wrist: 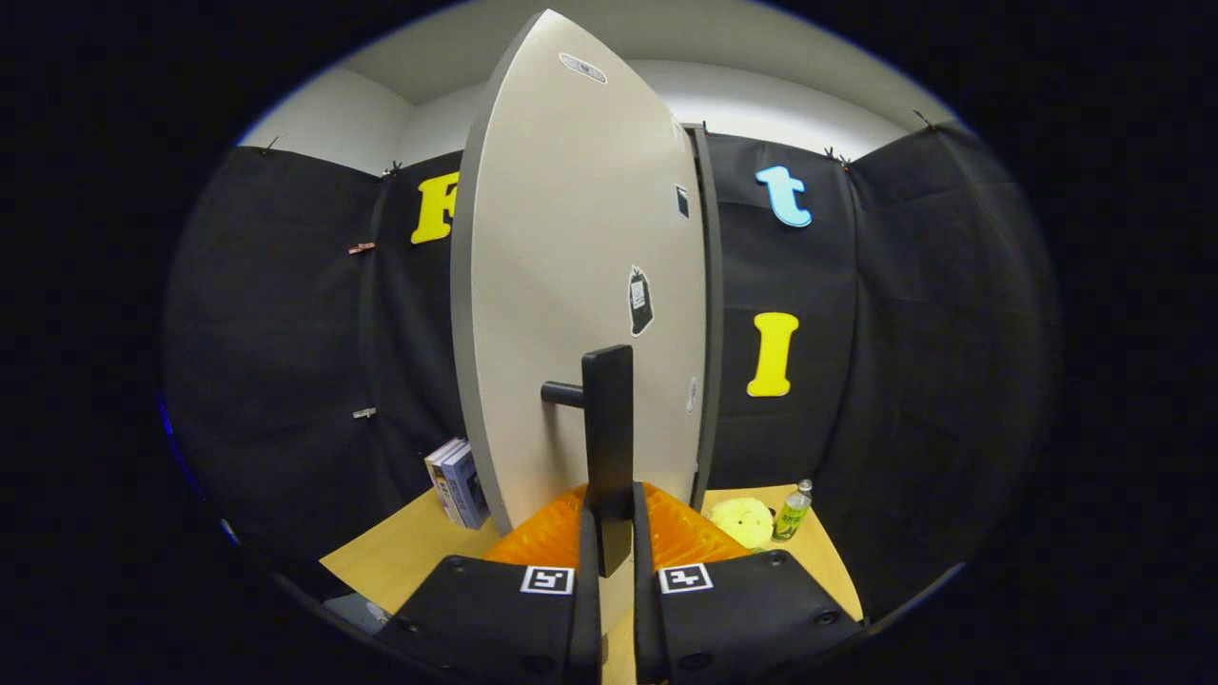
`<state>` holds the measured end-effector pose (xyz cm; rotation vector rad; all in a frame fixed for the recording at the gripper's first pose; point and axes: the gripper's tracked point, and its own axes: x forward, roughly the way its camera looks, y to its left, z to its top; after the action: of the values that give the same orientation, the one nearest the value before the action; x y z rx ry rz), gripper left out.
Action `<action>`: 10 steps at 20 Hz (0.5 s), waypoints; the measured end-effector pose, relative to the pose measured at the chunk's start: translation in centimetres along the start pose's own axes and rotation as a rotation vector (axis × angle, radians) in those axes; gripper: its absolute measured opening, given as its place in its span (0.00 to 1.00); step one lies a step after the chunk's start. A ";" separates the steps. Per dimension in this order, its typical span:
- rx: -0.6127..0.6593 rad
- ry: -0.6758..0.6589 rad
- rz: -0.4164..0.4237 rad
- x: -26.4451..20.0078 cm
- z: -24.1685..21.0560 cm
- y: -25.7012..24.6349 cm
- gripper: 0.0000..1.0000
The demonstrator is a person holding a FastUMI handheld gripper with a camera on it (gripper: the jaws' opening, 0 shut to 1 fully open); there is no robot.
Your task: Open the shoe cabinet door, grab the shoes and put them into the shoe cabinet, then close the shoe cabinet door.
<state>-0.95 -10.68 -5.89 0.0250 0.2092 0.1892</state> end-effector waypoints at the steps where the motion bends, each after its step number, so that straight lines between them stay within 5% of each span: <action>1: 0.008 -0.001 -0.006 -0.9 0.0 -0.4 0.18; 10: -0.018 -0.075 -0.067 -5.4 1.1 -4.1 0.17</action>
<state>-5.12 -15.70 -3.93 0.0070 0.1334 0.1236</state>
